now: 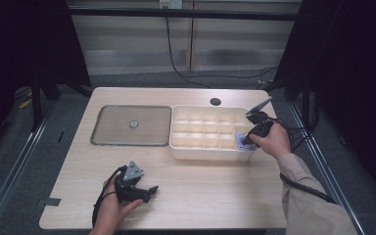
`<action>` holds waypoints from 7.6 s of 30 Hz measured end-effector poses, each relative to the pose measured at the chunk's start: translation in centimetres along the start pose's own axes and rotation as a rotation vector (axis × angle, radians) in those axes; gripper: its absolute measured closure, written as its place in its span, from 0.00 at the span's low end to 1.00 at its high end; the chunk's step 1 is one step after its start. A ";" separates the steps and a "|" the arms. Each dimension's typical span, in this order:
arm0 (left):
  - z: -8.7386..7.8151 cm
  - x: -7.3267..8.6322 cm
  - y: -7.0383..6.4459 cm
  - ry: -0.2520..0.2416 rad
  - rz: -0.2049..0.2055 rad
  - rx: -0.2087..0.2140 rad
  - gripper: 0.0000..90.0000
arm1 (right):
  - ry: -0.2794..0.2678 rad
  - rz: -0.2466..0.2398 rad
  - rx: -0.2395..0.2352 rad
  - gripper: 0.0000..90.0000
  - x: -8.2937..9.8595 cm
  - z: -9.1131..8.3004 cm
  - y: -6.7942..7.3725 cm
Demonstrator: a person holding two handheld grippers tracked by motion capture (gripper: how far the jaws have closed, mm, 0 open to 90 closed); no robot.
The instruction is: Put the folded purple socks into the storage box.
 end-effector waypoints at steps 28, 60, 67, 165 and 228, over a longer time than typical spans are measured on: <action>0.0 0.0 0.0 0.007 0.009 0.000 0.20 | 0.027 -0.020 0.026 0.85 0.4 1.0 0.3; 0.0 0.0 0.1 0.009 0.010 -0.001 0.20 | 0.097 -0.095 0.140 0.86 0.5 2.5 1.0; 0.0 0.0 0.1 0.008 0.010 -0.001 0.20 | 0.091 -0.106 0.132 0.84 0.5 2.2 1.0; 0.1 -0.1 0.0 -0.002 0.001 0.001 0.20 | 0.103 -0.107 0.081 0.89 -0.8 0.9 1.4; 0.2 -0.2 0.1 -0.002 0.004 -0.002 0.20 | 0.045 -0.196 -0.014 0.38 -0.3 -2.6 4.9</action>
Point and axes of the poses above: each handheld gripper's, and its own axes: z roughly forward along the jaws, x roughly out of its underside, y roughly to its left, the point moved 8 cm from there along z, roughly forward along the jaws
